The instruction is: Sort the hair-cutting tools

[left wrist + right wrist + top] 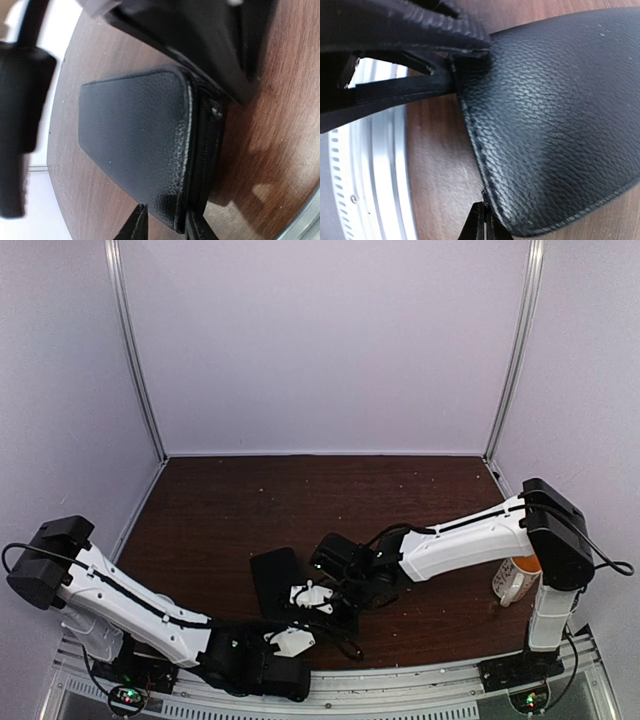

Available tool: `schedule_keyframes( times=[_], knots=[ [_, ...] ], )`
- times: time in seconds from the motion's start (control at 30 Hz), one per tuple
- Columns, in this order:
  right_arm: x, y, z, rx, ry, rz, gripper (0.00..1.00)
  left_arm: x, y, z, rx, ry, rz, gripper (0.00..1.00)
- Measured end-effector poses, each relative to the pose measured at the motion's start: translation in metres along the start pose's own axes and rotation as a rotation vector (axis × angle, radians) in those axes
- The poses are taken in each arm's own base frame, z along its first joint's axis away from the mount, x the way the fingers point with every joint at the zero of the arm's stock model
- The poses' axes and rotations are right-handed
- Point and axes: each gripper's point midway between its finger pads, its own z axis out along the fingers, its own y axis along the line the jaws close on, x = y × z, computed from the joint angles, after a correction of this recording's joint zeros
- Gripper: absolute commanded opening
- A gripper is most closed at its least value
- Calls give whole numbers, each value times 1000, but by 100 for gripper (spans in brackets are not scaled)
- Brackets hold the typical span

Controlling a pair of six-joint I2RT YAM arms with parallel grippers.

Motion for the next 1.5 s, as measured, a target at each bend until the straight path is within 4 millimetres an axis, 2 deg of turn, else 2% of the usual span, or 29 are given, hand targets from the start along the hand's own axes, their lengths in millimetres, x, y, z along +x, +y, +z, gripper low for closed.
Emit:
schedule_keyframes(
  times=[0.2, 0.53, 0.7, 0.9, 1.03, 1.27, 1.5],
  knots=[
    [-9, 6, -2, -45, -28, 10, 0, -1, 7, -10, -8, -62, 17, 26],
    [-9, 10, 0, -81, -30, 17, 0, -10, -2, -5, -28, -81, 133, 28],
    [-6, 8, 1, -82, -22, 26, 0, -12, -10, 2, -50, -60, 174, 18],
    [-3, 7, 1, -82, -12, 37, 0, -14, -15, 7, -88, -21, 207, 1],
    [-2, 5, 0, -83, -10, 43, 0, -15, -11, 6, -115, -11, 200, 0],
    [0, -3, -3, -87, -15, 58, 0, -16, -8, 4, -105, -17, 174, 0],
    [13, -26, -15, -47, 31, 50, 0, -15, -6, -5, -14, -54, 145, 0]
  ],
)
